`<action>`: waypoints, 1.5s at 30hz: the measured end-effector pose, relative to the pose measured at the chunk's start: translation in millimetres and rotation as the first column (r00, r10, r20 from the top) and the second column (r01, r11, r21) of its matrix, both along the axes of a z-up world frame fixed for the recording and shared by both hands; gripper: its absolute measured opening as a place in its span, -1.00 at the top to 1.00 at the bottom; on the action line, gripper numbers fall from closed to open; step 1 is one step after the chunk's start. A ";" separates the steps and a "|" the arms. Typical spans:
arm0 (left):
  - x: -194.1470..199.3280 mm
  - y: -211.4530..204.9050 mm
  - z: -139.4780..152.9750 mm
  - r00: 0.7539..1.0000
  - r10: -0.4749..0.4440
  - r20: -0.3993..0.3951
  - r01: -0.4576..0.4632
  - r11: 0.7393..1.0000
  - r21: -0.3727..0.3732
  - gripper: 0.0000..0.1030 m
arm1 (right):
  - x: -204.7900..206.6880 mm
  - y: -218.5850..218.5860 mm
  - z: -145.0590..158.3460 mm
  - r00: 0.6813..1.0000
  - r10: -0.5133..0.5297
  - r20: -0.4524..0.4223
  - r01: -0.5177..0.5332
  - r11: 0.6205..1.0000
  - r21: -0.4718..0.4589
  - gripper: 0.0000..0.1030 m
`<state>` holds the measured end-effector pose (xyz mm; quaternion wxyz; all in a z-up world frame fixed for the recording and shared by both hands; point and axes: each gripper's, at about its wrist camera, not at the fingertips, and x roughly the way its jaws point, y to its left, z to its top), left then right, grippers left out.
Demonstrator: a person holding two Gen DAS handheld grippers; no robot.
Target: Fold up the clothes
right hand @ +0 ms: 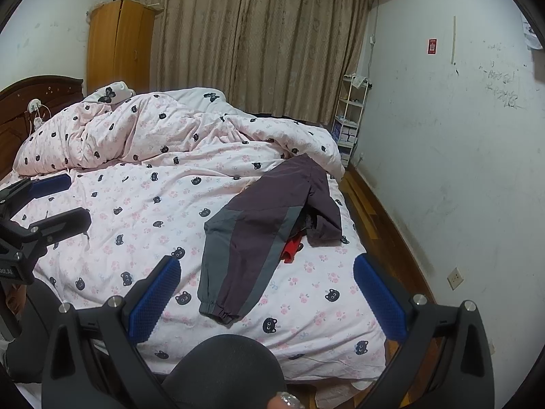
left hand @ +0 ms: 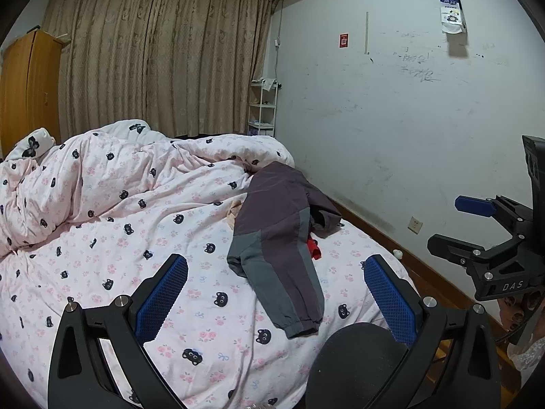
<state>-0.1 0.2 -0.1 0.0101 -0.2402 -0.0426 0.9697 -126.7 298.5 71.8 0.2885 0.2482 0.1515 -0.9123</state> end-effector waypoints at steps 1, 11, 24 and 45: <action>-0.1 0.4 -0.2 1.000 -0.002 0.002 0.002 1.000 0.001 -0.99 | 0.5 -0.4 -0.2 1.000 -0.001 0.001 0.001 1.000 0.001 -1.00; -3.5 -5.9 0.9 1.000 -0.015 0.006 0.015 1.000 -0.005 -0.99 | -9.1 -5.6 -1.6 1.000 0.017 0.014 -0.018 1.000 0.013 -1.00; -8.0 -2.8 0.5 1.000 0.004 -0.001 -0.004 1.000 -0.012 -0.99 | -7.2 -10.1 -1.1 1.000 0.012 0.018 -0.013 1.000 0.013 -1.00; -12.3 -6.2 2.5 1.000 0.004 -0.008 -0.004 1.000 -0.012 -0.99 | -10.7 -15.2 -4.5 0.999 0.022 0.023 -0.023 1.000 0.020 -1.00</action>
